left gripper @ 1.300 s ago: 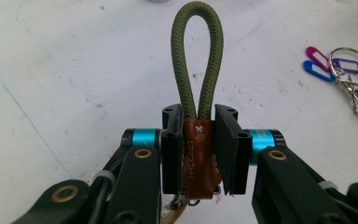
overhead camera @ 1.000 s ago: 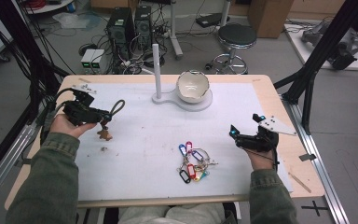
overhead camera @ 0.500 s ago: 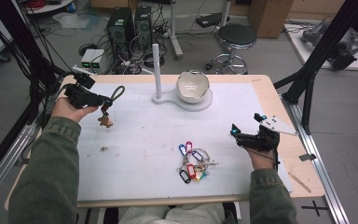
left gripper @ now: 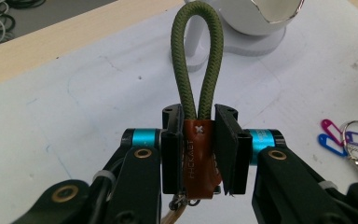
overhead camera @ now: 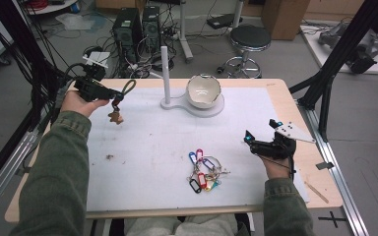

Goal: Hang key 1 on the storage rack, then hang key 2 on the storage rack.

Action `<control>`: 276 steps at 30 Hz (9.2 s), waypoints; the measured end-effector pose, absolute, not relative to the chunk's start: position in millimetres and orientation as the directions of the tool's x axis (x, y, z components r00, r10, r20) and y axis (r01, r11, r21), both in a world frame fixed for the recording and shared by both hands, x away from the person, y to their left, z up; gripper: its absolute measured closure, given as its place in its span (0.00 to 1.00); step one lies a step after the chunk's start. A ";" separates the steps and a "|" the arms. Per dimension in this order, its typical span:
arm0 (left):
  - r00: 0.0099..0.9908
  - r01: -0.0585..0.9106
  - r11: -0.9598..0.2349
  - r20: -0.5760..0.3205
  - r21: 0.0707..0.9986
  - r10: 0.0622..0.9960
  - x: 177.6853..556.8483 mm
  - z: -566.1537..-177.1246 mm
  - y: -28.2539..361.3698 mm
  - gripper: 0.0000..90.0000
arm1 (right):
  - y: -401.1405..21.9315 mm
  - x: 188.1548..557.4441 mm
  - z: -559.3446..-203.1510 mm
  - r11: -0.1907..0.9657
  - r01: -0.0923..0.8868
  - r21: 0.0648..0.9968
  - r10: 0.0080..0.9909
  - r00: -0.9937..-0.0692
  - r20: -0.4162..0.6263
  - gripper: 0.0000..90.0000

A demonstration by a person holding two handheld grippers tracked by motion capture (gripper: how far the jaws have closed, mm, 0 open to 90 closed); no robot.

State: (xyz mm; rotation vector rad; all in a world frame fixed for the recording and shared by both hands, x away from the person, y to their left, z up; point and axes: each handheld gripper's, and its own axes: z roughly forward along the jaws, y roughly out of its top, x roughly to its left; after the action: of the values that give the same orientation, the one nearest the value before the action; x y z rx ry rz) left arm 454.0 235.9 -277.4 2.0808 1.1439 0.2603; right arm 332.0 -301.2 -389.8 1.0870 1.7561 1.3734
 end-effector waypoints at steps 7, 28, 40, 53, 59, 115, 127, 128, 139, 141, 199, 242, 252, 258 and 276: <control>0.568 0.650 -0.308 -0.174 0.695 0.804 469.5 -274.7 232.7 0.81 | -300.0 332.0 -391.0 0.120 0.215 0.969 0.894 -0.448 -0.011 0.01; 0.521 0.665 -0.250 -0.198 0.704 0.830 493.1 -287.9 220.6 0.81 | -299.9 329.6 -391.3 0.133 0.210 0.969 0.902 -0.430 -0.031 0.01; 0.536 0.661 -0.274 -0.184 0.699 0.824 510.3 -277.6 191.3 0.81 | -301.6 328.6 -390.9 0.126 0.208 0.970 0.903 -0.429 -0.025 0.01; 0.539 0.685 -0.299 -0.187 0.664 0.821 525.6 -300.2 176.7 0.81 | -301.3 330.1 -392.1 0.129 0.218 0.967 0.899 -0.438 -0.022 0.01; 0.552 0.687 -0.313 -0.191 0.656 0.812 528.9 -306.4 169.6 0.81 | -302.3 330.5 -392.8 0.129 0.221 0.967 0.899 -0.437 -0.020 0.01; 0.482 0.653 -0.284 -0.096 0.702 0.871 490.3 -310.3 178.5 0.02 | -304.4 331.4 -392.3 0.123 0.213 0.969 0.900 -0.435 -0.019 0.01; 0.501 0.617 -0.302 -0.067 0.726 0.863 469.1 -317.1 188.3 0.02 | -303.4 332.1 -392.6 0.130 0.213 0.968 0.899 -0.437 -0.025 0.01; 0.504 0.616 -0.305 -0.066 0.727 0.861 467.3 -317.4 189.2 0.02 | -303.5 332.1 -392.6 0.132 0.214 0.968 0.899 -0.438 -0.026 0.01; 0.508 0.597 -0.304 -0.057 0.742 0.859 443.5 -318.3 190.0 0.02 | -304.2 331.9 -392.4 0.130 0.210 0.969 0.901 -0.433 -0.027 0.01; 0.502 0.595 -0.293 -0.061 0.749 0.863 437.9 -318.4 192.0 0.02 | -304.3 331.8 -392.5 0.130 0.211 0.969 0.901 -0.433 -0.026 0.01; 0.267 0.616 -0.044 -0.156 0.787 0.951 338.5 -373.0 269.8 0.02 | -302.0 331.8 -393.5 0.143 0.225 0.964 0.901 -0.432 -0.033 0.01; 0.242 0.588 0.027 -0.208 0.809 0.948 306.1 -399.1 289.3 0.02 | -274.7 328.3 -389.6 0.208 0.282 0.937 0.797 -0.603 0.005 0.01; 0.239 0.598 0.028 -0.212 0.801 0.947 306.6 -401.3 290.6 0.02 | -262.7 326.5 -391.9 0.258 0.309 0.915 0.753 -0.658 0.009 0.01; 0.243 0.598 0.027 -0.213 0.801 0.946 306.8 -401.4 290.6 0.02 | -252.6 325.1 -392.6 0.292 0.318 0.902 0.716 -0.698 0.015 0.01; 0.241 0.602 0.029 -0.216 0.798 0.946 307.0 -402.4 291.6 0.02 | -228.1 320.8 -400.5 0.423 0.341 0.840 0.632 -0.775 -0.003 0.01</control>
State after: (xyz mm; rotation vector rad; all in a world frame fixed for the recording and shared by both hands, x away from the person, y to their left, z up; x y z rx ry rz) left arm 307.0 291.6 -402.4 1.6688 1.4554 0.5127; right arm 320.8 -228.1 -400.5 0.8384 2.3629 1.2839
